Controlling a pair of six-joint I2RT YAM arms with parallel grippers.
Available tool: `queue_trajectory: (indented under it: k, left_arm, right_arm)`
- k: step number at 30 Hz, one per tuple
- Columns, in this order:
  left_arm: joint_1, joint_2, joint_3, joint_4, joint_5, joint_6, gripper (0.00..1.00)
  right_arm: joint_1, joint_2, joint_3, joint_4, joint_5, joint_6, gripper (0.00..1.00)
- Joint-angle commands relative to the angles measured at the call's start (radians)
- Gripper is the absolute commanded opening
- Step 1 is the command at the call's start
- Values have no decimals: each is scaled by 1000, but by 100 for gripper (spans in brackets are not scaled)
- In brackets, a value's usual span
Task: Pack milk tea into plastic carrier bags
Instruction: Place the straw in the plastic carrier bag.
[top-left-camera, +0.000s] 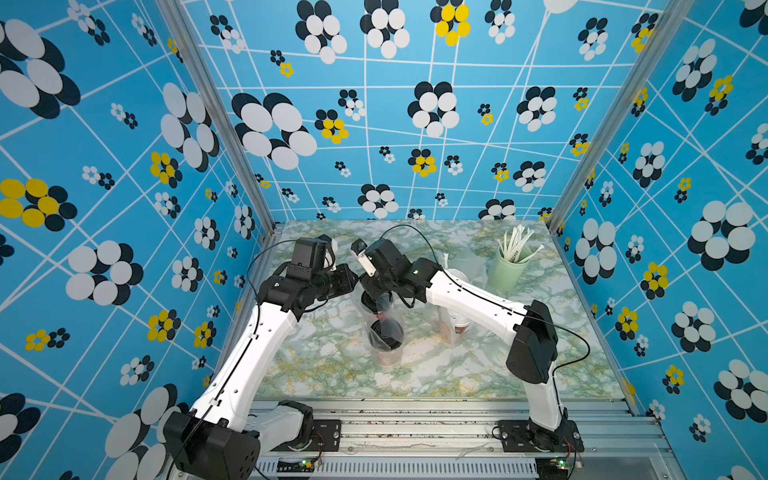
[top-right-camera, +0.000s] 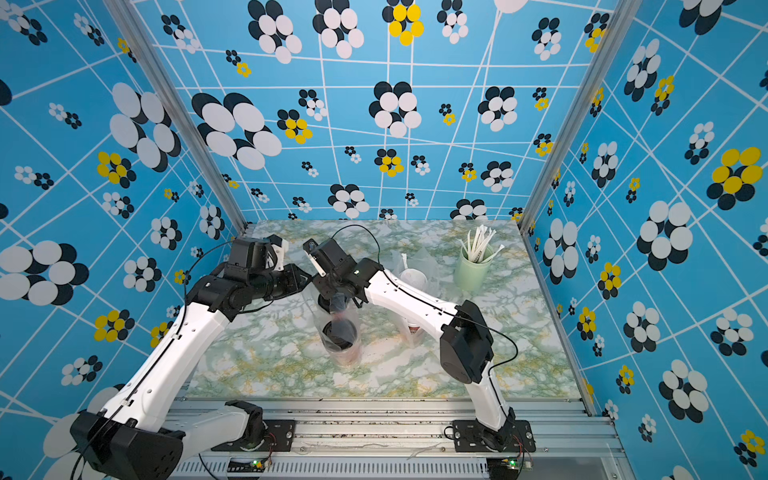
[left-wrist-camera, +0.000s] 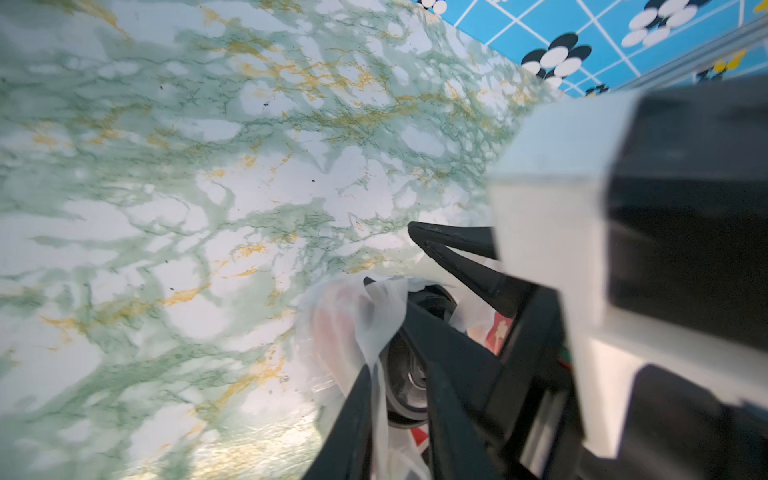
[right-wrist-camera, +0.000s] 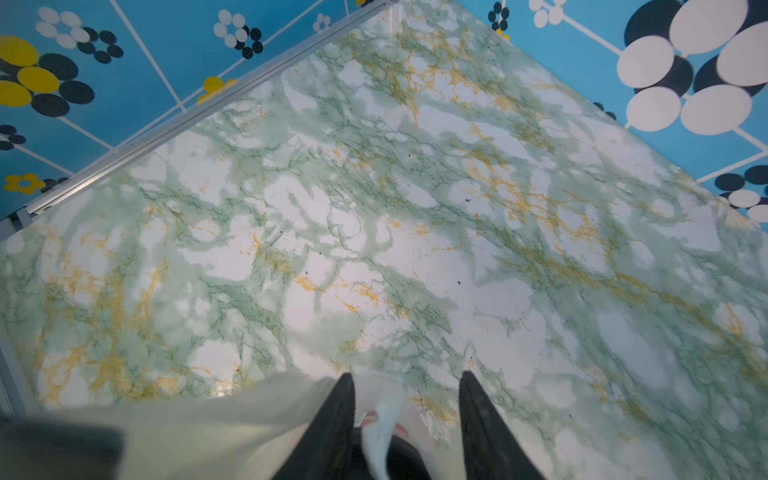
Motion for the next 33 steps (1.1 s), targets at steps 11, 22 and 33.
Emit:
queue_trajectory:
  k: [11, 22, 33]
  left_arm:
    - [-32, -63, 92, -222, 15, -5, 57]
    - [-207, -114, 34, -299, -58, -89, 60]
    - [-263, -157, -18, -299, -87, -136, 55]
  right_arm:
    - [-148, -372, -65, -136, -37, 111, 49]
    - [-588, -621, -375, -217, -73, 203, 48]
    - [-968, -591, -541, -146, -148, 206, 42]
